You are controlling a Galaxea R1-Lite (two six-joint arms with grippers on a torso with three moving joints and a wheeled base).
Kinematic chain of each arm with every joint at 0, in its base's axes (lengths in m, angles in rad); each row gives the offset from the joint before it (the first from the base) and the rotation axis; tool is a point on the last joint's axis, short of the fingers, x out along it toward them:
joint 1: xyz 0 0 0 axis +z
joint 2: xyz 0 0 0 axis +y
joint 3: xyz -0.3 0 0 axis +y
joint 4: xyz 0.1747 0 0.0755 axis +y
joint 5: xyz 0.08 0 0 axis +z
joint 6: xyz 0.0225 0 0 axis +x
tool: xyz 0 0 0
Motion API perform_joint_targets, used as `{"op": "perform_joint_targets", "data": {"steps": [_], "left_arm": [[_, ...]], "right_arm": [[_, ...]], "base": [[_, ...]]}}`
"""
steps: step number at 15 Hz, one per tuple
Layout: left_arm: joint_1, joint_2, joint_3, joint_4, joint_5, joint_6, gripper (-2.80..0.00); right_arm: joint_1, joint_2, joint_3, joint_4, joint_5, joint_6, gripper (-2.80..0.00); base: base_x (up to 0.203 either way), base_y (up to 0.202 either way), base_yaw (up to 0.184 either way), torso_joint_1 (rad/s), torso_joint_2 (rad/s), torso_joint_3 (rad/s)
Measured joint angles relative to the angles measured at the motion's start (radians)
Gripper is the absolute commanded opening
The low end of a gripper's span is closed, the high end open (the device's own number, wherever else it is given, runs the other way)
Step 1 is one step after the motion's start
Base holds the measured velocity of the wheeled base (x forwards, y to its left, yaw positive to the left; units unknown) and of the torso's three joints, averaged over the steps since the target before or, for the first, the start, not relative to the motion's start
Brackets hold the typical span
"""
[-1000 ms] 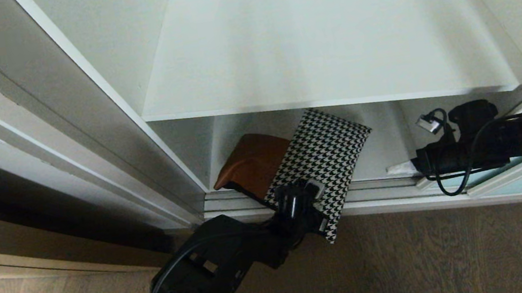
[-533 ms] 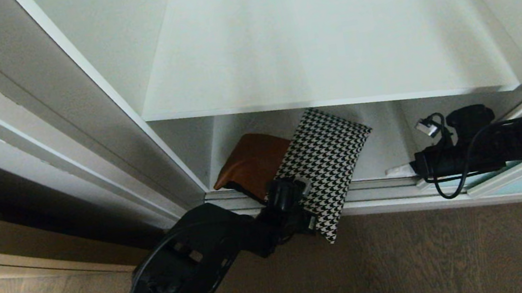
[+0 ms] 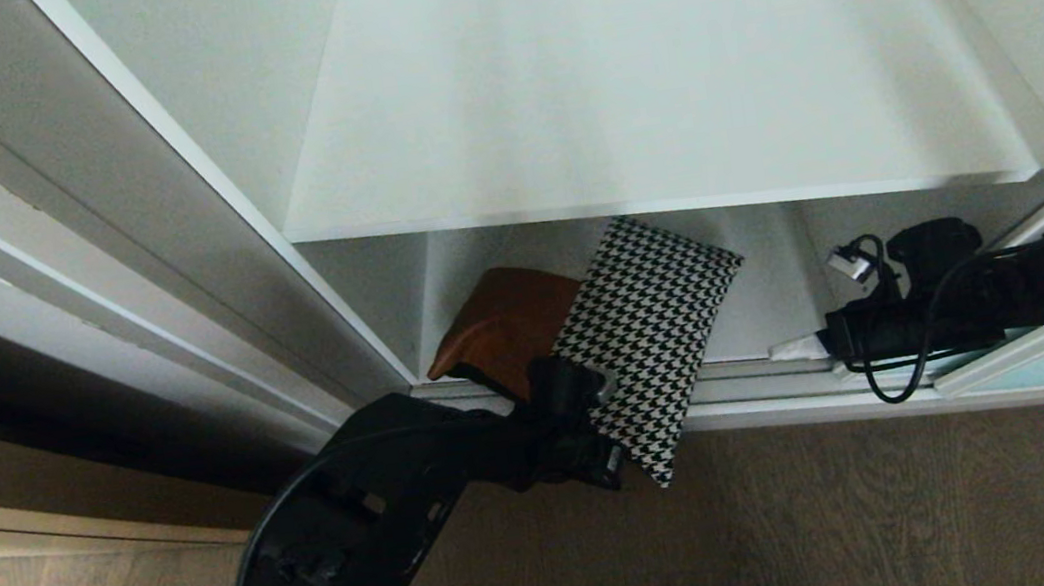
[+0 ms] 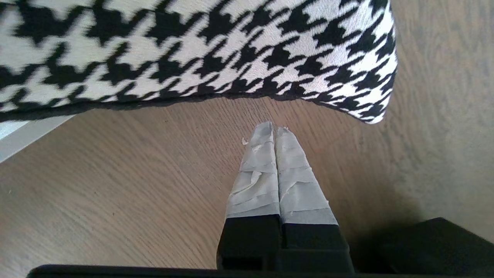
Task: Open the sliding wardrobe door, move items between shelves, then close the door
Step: Place the pillow on the lower shelf
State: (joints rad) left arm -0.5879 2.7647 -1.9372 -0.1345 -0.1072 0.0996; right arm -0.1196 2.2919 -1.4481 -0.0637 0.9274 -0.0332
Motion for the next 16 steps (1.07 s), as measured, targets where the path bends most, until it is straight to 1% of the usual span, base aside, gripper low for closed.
{"op": "perform_joint_targets", "data": {"steps": [4,7,8,10,11,13,16], "left_arm": [[-0.013,0.04,-0.003,-0.113,0.001,0.062,-2.8],[-0.035,0.058,-0.003,-0.199,-0.001,0.068,-2.8],[-0.04,0.066,-0.003,-0.252,-0.002,0.069,-2.8],[-0.064,0.082,-0.003,-0.358,-0.001,0.095,-2.8],[-0.072,0.088,-0.003,-0.384,-0.001,0.108,-2.8],[-0.085,0.097,-0.003,-0.409,-0.002,0.13,-2.8],[-0.094,0.106,-0.003,-0.45,0.003,0.137,-2.8]], "right_arm": [[0.0,-0.001,0.002,0.001,0.0,0.002,-2.8],[0.0,-0.011,0.003,0.001,0.0,0.009,-2.8],[0.0,-0.018,0.005,0.001,0.0,0.01,-2.8],[-0.003,-0.035,0.008,0.003,0.002,0.014,-2.8],[-0.007,-0.045,0.009,0.003,0.007,0.015,-2.8],[-0.027,-0.067,0.01,0.003,0.042,0.014,-2.8],[-0.047,-0.078,0.0,0.003,0.05,0.014,-2.8]], "base": [[0.0,0.0,0.0,0.0,0.0,0.0],[0.0,0.0,0.0,0.0,0.0,0.0],[0.0,0.0,0.0,0.0,0.0,0.0],[0.0,0.0,0.0,0.0,0.0,0.0],[0.0,0.0,0.0,0.0,0.0,0.0],[0.0,0.0,0.0,0.0,0.0,0.0],[0.0,0.0,0.0,0.0,0.0,0.0]]}}
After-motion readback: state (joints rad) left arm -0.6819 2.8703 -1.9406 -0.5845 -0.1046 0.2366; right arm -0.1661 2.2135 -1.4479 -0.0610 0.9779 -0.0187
